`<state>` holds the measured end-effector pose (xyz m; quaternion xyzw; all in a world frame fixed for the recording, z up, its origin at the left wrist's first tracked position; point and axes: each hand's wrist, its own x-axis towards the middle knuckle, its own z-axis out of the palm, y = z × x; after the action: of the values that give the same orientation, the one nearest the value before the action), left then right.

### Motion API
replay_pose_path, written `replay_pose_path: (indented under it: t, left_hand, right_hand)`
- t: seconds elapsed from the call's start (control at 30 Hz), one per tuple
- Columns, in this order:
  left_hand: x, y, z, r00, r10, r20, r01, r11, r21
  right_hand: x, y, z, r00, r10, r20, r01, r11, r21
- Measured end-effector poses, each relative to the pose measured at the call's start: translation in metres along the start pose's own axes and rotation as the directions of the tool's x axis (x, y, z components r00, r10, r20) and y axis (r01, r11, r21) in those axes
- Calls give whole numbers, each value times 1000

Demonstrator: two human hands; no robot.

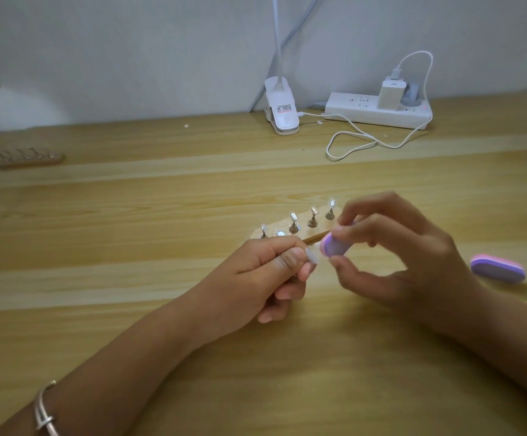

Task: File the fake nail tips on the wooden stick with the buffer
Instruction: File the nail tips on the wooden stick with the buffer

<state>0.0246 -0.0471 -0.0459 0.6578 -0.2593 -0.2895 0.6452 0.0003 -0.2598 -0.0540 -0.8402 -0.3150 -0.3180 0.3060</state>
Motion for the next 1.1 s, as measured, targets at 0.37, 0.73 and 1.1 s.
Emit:
replay_pose_path:
  t: [0.37, 0.73, 1.1]
  left_hand:
    - [-2, 4, 1, 1000, -7, -9, 7, 1000, 28]
    - [-1, 0, 4, 1000, 27, 3, -27, 999, 41]
    - [-3, -3, 0, 994, 113, 3, -113, 987, 117]
  right_hand:
    - [0, 0, 0, 1000, 9, 9, -9, 1000, 14]
    - [-1, 0, 0, 998, 52, -19, -52, 998, 42]
    - [0, 4, -3, 990, 134, -49, -129, 988, 86]
